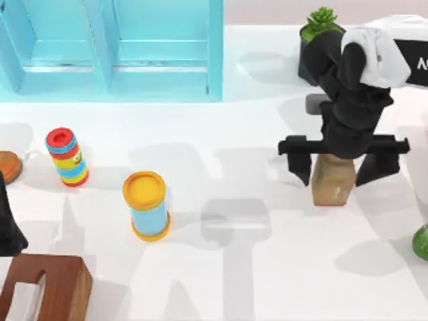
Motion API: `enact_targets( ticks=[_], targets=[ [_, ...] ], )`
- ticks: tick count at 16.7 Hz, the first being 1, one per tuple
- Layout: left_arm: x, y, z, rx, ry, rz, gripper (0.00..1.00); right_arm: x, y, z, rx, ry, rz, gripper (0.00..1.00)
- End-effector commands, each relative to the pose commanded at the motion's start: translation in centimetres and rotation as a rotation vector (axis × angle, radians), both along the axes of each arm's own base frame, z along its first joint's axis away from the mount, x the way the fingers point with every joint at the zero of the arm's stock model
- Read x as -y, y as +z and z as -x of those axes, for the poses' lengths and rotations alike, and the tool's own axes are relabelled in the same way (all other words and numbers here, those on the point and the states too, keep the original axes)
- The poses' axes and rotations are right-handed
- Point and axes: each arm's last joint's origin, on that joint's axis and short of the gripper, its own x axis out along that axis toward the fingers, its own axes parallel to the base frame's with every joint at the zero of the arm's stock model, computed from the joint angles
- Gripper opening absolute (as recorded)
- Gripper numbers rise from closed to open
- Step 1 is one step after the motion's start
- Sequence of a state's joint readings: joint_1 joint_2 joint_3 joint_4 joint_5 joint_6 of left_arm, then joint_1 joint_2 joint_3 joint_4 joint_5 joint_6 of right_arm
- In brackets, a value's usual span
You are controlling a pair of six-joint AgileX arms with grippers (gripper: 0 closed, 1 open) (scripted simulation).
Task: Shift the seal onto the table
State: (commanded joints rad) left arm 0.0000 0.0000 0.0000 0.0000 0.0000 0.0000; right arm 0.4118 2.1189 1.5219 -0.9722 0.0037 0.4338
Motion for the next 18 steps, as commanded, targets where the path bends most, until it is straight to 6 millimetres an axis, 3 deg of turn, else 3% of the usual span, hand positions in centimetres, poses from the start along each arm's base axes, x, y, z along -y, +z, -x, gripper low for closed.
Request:
enact_targets(
  ticks=[9, 11, 14, 18],
  targets=[
    [0.0, 0.0, 0.0, 0.0, 0.0, 0.0, 1.0, 0.0, 0.1, 0.0, 0.0, -0.001, 0.0, 1.0],
    [0.0, 0.0, 0.0, 0.0, 0.0, 0.0, 1.0, -0.1, 0.9, -0.3, -0.002, 0.0, 0.0, 1.0],
    [0.0, 0.0, 0.0, 0.0, 0.0, 0.0, 1.0, -0.5, 4.0, -0.9, -0.003, 0.002, 0.0, 1.0],
    [0.0, 0.0, 0.0, 0.0, 0.0, 0.0, 1.0, -0.5, 10.5, -0.9, -0.011, 0.001, 0.006, 1.0]
  ],
)
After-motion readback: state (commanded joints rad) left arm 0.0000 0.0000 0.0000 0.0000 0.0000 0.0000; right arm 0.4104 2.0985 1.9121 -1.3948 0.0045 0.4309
